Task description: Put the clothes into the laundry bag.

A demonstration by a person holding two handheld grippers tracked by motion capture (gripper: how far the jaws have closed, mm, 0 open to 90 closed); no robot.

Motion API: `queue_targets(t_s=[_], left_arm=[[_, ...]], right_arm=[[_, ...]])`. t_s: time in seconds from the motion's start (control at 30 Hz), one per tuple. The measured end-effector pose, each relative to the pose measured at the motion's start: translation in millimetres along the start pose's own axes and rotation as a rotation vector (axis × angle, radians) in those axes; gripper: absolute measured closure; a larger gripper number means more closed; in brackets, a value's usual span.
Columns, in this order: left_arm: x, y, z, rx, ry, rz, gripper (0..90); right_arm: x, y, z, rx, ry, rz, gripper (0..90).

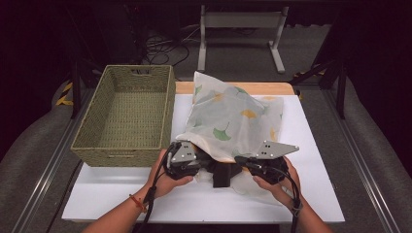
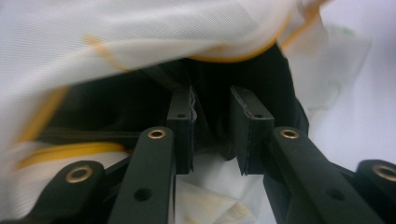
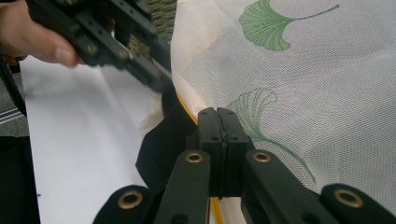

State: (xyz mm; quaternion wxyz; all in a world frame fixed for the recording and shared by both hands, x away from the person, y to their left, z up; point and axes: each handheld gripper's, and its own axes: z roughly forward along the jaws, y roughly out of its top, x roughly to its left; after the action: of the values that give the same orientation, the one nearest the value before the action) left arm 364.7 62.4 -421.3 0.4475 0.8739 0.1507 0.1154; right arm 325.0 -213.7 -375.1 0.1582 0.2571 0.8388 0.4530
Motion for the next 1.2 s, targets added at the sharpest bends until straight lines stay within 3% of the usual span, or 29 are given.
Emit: queue_targets(t_s=[0.13, 0.2, 0.27, 0.33, 0.4, 0.47, 0.57, 0.7, 0.8, 0.87, 0.9, 0.97, 1.13, 1.2], left_arm=[[-2.9, 3.1, 23.4, 0.030, -0.064, 0.006, 69.7], [-6.4, 4.2, 34.6, 0.048, -0.069, 0.008, 64.6], [-9.4, 5.5, 49.4, 0.079, -0.050, 0.019, 57.2], [-7.8, 5.8, 59.0, 0.077, -0.032, 0.024, 55.7], [-2.6, 5.4, 68.1, 0.077, -0.027, -0.015, 56.5], [0.3, 6.7, 72.2, 0.088, 0.044, 0.018, 70.1], [5.6, 10.2, 78.1, 0.082, 0.097, 0.003, 85.9], [12.2, 16.3, 87.6, 0.060, 0.156, -0.017, 87.9], [14.6, 19.9, 94.7, 0.028, 0.190, -0.062, 88.2], [16.5, 21.7, 96.7, 0.015, 0.209, -0.086, 88.2], [20.0, 21.9, 97.4, -0.002, 0.212, -0.123, 88.2], [25.5, 22.0, 98.5, -0.010, 0.228, -0.161, 88.3], [26.4, 23.1, 97.2, -0.009, 0.246, -0.162, 87.4], [25.3, 23.4, 92.5, -0.024, 0.223, -0.154, 84.9]], right_arm=[[2.4, -1.5, 4.1, 0.020, 0.009, -0.011, 90.0], [3.1, -1.9, 5.2, 0.026, 0.017, -0.014, 90.0], [3.2, -2.5, 6.0, 0.031, 0.022, -0.014, 90.0], [3.3, -3.7, 8.1, 0.044, 0.028, -0.017, 90.0], [4.4, -5.2, 10.0, 0.058, 0.033, -0.018, 90.0], [5.4, -6.7, 11.5, 0.070, 0.037, -0.022, 90.0], [5.7, -9.8, 14.6, 0.090, 0.042, -0.021, 90.0], [4.3, -13.2, 18.8, 0.110, 0.053, -0.010, 90.0], [4.2, -15.2, 21.8, 0.125, 0.060, -0.003, 90.0], [4.1, -16.8, 24.1, 0.131, 0.066, 0.002, 90.0], [4.4, -17.7, 25.3, 0.138, 0.066, 0.002, 90.0], [5.1, -18.9, 27.1, 0.145, 0.070, 0.000, 90.0], [3.4, -19.2, 25.3, 0.149, 0.047, -0.007, 90.0], [2.7, -19.3, 23.8, 0.146, 0.032, -0.007, 90.0]])
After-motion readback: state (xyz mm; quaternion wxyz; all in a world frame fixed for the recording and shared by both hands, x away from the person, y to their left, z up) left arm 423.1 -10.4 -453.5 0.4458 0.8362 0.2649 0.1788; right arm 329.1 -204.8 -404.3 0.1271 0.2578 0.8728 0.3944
